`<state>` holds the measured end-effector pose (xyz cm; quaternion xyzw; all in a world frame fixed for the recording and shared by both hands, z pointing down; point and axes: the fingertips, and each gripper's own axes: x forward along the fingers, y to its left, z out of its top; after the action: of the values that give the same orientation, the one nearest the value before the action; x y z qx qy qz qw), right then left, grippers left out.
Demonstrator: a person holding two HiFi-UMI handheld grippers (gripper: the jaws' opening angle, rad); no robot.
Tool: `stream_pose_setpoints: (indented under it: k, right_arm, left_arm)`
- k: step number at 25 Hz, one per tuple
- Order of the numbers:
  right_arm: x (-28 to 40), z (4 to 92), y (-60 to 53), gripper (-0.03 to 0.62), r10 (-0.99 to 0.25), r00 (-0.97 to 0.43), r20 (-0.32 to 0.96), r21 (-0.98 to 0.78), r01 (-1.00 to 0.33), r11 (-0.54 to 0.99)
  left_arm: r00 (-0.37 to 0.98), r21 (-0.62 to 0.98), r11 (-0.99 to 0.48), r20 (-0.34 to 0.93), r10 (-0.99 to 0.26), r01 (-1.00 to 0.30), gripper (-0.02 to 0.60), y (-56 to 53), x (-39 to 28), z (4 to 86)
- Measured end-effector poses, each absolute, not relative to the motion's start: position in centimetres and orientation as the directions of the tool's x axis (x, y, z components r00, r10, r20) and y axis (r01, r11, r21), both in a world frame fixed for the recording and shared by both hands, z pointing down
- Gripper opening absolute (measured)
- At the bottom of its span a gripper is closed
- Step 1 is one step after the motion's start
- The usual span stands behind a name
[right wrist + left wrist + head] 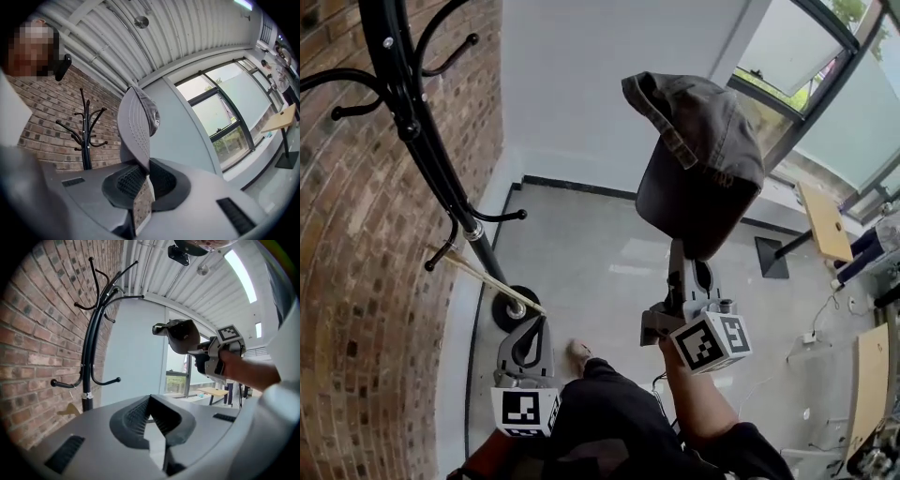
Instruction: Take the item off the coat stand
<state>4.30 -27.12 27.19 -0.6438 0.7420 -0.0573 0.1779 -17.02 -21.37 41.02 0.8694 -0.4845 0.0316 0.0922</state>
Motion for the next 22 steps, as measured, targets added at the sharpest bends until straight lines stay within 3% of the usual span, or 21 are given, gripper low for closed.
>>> stream_pose_setpoints:
  k: [13,22]
  right_arm:
    - [8.0,35.6,-16.1,0.034,-0.999,-0.036,0.038,-0.367,-0.930,0.019]
    - [11.5,36.7,-13.3,0.034,-0.999,0.004,0.050,-0.379,-0.925,-0.023]
  left_arm:
    - [0.659,0.177,-0.637,0.123,-0.742,-0.750,0.026,-18.4,-12.5,41.3]
    - [0.710,0.169,-0.690,0.137,-0.691,-0.704,0.026,-16.5,-7.6,41.7]
